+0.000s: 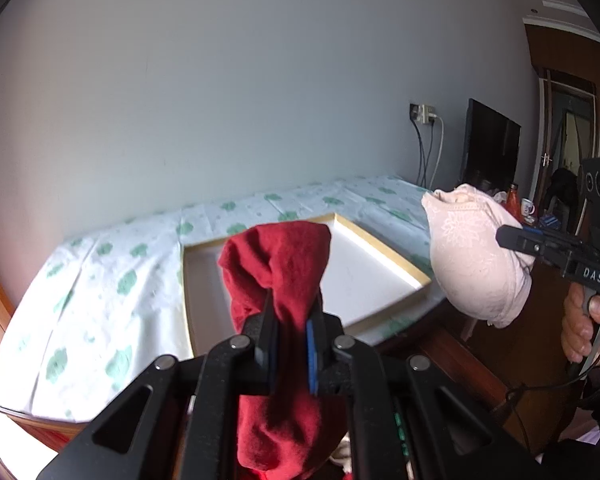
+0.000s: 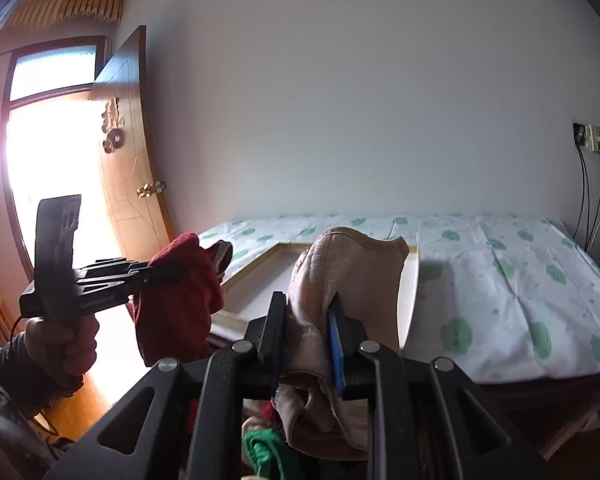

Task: Take underwear out of drawer
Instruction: 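Carry the red cloth and beige bra over the cardboard tray with both grippers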

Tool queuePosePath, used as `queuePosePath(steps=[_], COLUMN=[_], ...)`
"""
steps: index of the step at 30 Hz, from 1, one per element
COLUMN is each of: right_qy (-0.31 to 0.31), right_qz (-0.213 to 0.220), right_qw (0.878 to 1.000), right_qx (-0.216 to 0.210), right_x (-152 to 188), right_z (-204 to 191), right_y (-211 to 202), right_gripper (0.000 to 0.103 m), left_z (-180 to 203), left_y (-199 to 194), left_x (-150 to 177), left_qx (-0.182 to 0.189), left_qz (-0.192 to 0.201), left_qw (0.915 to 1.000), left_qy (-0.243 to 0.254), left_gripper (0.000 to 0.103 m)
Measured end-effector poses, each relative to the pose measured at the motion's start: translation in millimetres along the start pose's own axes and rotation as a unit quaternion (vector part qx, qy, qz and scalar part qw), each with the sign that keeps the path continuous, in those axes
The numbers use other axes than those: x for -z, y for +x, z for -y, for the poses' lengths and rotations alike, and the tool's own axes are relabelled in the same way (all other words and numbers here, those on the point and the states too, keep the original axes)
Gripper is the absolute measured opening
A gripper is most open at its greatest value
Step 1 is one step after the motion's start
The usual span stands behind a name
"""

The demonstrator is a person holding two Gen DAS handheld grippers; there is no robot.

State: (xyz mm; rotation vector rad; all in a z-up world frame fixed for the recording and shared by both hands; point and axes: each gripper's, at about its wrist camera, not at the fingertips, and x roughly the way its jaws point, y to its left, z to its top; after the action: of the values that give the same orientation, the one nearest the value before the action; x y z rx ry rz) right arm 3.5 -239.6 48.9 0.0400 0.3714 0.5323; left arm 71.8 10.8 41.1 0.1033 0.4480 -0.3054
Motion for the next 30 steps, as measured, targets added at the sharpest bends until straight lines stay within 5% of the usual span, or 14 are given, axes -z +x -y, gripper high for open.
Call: queuePosePath(steps=[30], right_qy=[0.012], right_qz=[-0.042], right_qw=[0.998], right_qx=[0.049], right_x=[-85], right_z=[76], right_y=[147], right_gripper=[0.021], left_z=[-70], left_y=[157], left_x=[-84], left_qx=[-0.032], left_qz=[-0.081], left_qw=[0.996], left_qy=[-0.019], left_gripper=[0.008])
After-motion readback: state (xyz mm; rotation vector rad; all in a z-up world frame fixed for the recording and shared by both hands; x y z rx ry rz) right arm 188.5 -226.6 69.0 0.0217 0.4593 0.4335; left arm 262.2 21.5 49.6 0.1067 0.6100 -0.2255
